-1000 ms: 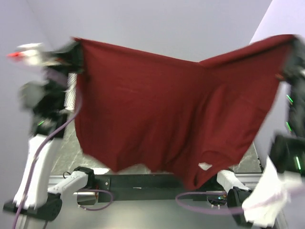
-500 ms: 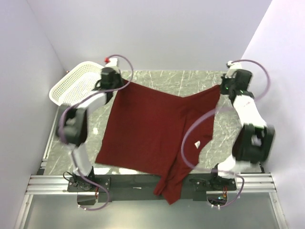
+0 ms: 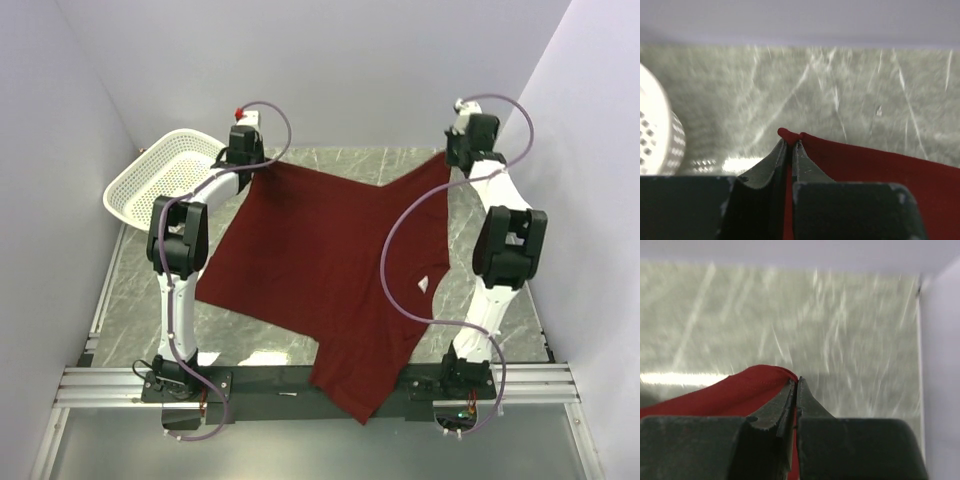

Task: Fold and stack the t-shirts
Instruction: Flatten the tshirt out, then fold the tshirt

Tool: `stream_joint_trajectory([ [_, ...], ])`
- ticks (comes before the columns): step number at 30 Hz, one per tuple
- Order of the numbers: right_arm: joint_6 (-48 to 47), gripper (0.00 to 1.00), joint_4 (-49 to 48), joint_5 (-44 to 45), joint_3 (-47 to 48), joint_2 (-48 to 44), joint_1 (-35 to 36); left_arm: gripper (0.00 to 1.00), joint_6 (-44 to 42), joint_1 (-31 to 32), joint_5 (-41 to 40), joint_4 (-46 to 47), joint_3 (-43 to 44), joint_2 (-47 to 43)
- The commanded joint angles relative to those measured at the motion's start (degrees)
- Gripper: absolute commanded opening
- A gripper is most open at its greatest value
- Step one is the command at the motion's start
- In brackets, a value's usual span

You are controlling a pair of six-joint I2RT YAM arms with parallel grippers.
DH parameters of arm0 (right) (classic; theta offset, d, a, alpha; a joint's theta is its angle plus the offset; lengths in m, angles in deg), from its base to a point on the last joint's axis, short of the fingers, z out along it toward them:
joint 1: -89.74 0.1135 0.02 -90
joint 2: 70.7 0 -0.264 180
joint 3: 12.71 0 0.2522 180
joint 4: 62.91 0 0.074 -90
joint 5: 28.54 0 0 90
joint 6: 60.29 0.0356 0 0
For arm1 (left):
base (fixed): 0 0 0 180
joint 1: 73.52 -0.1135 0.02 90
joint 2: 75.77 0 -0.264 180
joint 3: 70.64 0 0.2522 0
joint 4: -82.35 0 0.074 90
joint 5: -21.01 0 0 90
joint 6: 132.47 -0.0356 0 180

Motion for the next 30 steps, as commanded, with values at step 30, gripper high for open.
stream_joint_trajectory([
  [30,-3.3,0.0,-3.2,-3.8,-1.4,-8.1,4.5,0.0,-5.1,-2.3,-3.6,-3.7,13.8,7.6],
])
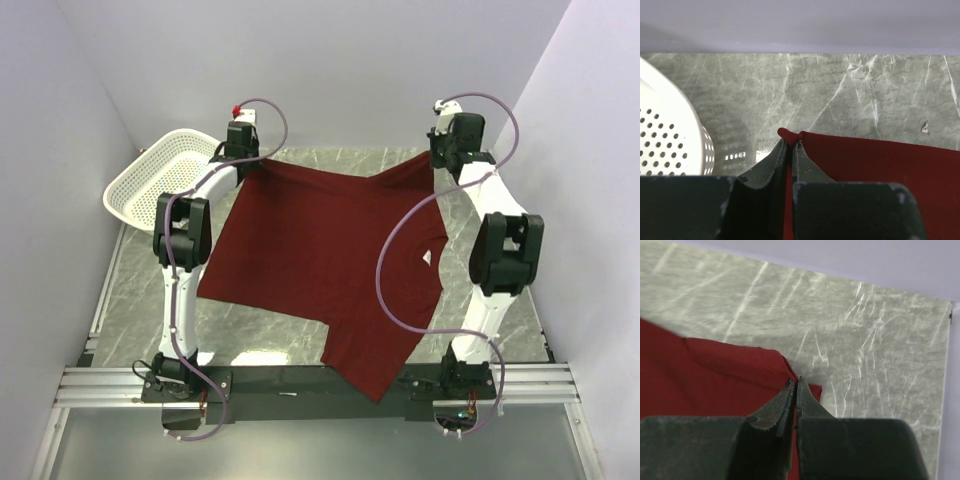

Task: Fold and stack the t-shirts
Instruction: Fold the tshirt

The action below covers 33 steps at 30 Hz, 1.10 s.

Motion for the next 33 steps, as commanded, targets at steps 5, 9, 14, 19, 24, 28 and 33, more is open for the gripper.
stream_joint_trajectory([
  [5,1.1,0.0,-6.1,-5.0,-5.0,-9.5,-1.4,0.0,-0.6,-0.2,1.3,3.0,3.5,1.4],
  [9,1.2,0.0,-6.1,-6.0,-6.7,-10.2,-1.6,0.0,-0.4,-0.3,2.7,4.6,1.8,0.4],
  [14,1.9,0.0,-8.1,-8.4,-10.7,-12.7,-3.0,0.0,-0.2,-0.4,3.4,7.9,-1.3,-1.5],
  [19,1.5,0.0,-8.6,-10.9,-13.4,-14.8,-4.1,0.0,0.1,-0.4,5.0,9.3,-2.7,-2.2],
  [24,1.1,0.0,-9.0,-11.8,-15.7,-16.1,-4.4,0.0,0.1,-0.5,5.1,11.3,-4.9,-3.4],
  [28,0.8,0.0,-9.3,-12.0,-17.2,-17.1,-5.2,0.0,0.0,-0.7,5.1,11.6,-6.3,-4.3],
  [33,0.9,0.0,-9.3,-13.7,-18.9,-18.0,-6.8,0.0,-0.2,-1.1,6.0,13.1,-8.4,-5.8],
])
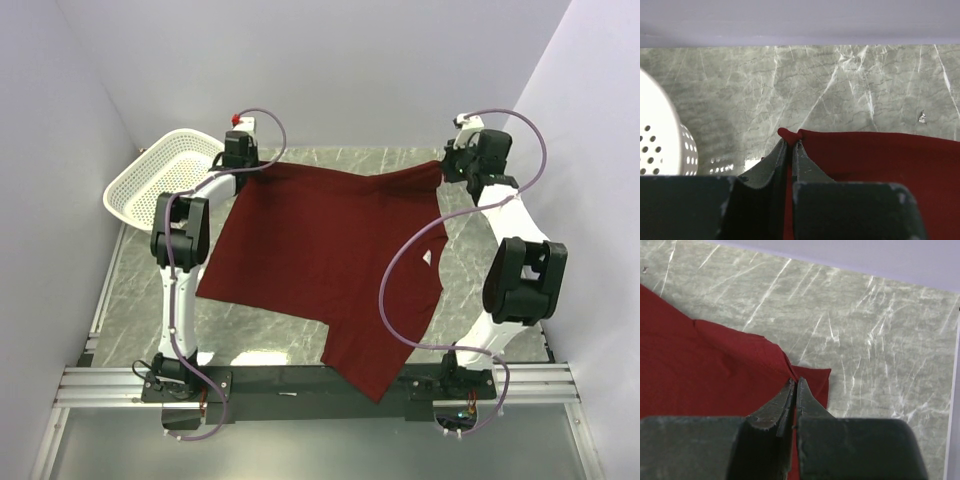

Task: Fold and stack the t-shirts
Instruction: Fold the tshirt

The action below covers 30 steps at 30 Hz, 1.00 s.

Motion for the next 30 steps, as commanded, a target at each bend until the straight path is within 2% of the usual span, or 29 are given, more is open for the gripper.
stream_joint_trajectory([
  [1,-0.2,0.0,-3.1,-2.0,-2.0,-3.4,-1.6,0.0,-0.3,-0.5,2.2,5.3,-2.8,-6.5],
  [6,-0.1,0.0,-5.0,-4.5,-5.4,-6.2,-3.3,0.0,-1.0,-0.6,2.5,8.5,-7.6,-9.3],
  [13,-0.4,0.0,-4.8,-5.8,-8.2,-8.3,-4.6,0.0,-0.9,-0.9,2.6,9.3,-9.7,-10.9],
  [30,-1.7,0.0,-5.3,-10.5,-17.6,-18.4,-5.5,0.0,-1.4,-0.9,0.6,5.9,-8.1,-9.5],
])
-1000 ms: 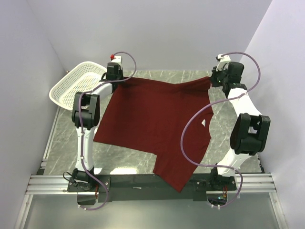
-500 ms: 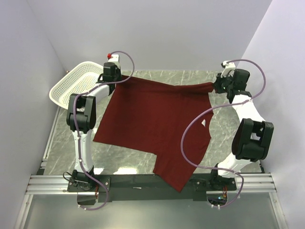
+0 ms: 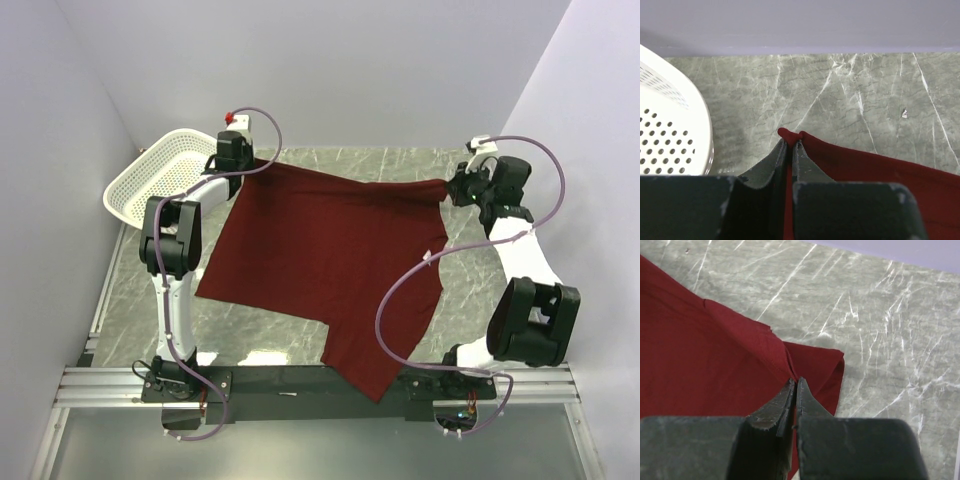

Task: Fold and stack the t-shirts
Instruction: Fold the tshirt

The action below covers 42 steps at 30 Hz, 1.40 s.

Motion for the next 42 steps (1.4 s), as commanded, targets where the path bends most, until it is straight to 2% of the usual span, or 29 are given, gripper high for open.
stream_joint_trajectory([
  [1,-1.5,0.0,-1.7,-0.8,-1.6,-3.6,-0.6,0.0,-1.0,-0.3,-1.0,0.5,0.9,-2.1],
  [22,-5.0,0.0,1.8,-2.2,-11.8,-15.3,-1.0,0.0,-1.7,-0.7,-2.4,-0.4,-0.5,-2.8],
  [42,-6.4,0.0,3.4,-0.9,-13.9,-17.1,-0.9,0.0,-3.2,-0.8,-3.2,-0.6,-1.6,-3.7],
])
